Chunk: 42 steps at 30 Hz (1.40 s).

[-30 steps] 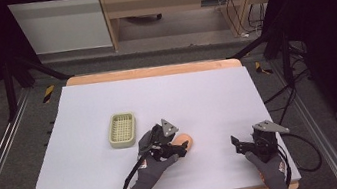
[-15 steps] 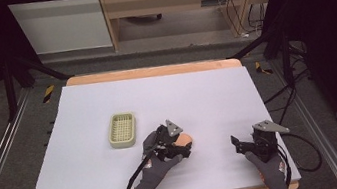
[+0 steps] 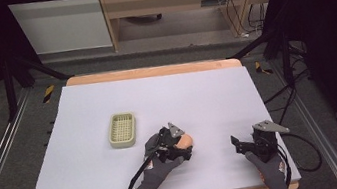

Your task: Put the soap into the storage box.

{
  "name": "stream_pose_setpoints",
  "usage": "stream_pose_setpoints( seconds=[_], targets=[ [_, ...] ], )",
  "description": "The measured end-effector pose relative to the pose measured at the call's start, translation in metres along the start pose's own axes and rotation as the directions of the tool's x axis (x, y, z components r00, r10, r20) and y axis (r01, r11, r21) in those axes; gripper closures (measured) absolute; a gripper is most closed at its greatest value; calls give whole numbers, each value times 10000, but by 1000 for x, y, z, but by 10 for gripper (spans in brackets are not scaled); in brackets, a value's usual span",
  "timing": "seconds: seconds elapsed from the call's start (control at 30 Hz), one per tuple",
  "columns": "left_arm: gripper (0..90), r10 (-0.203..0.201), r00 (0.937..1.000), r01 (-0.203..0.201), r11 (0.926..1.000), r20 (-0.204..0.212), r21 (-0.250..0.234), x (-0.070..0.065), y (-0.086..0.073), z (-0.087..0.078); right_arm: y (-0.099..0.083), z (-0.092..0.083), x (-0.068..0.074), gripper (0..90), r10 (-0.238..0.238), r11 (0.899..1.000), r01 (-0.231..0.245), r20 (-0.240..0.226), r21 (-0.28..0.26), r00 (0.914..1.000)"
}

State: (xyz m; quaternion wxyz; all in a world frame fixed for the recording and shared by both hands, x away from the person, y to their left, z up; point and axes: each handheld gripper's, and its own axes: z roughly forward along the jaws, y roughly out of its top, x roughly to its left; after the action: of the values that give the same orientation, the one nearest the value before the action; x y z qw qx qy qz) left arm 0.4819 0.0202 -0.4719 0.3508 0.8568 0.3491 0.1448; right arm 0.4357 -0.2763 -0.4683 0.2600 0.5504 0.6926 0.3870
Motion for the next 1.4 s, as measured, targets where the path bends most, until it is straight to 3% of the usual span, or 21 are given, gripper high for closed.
stream_pose_setpoints(
  seconds=[0.3, 1.0, 1.4],
  targets=[
    [248, 45, 10000, -46, 9996, 35, 267, -1, -1, 4, 0, 0, 0, 79, 0, 10000, 0, -2, 21, 10000],
    [314, -27, 10000, 28, 9992, -21, 387, -2, -2, 5, 0, 1, 1, 79, 11, 10000, -11, 9, 95, 10000],
    [317, -129, 9999, 129, 9998, 11, 155, -1, -1, -1, 0, 1, 0, 79, 14, 10000, -14, -4, 86, 10000]
  ],
)
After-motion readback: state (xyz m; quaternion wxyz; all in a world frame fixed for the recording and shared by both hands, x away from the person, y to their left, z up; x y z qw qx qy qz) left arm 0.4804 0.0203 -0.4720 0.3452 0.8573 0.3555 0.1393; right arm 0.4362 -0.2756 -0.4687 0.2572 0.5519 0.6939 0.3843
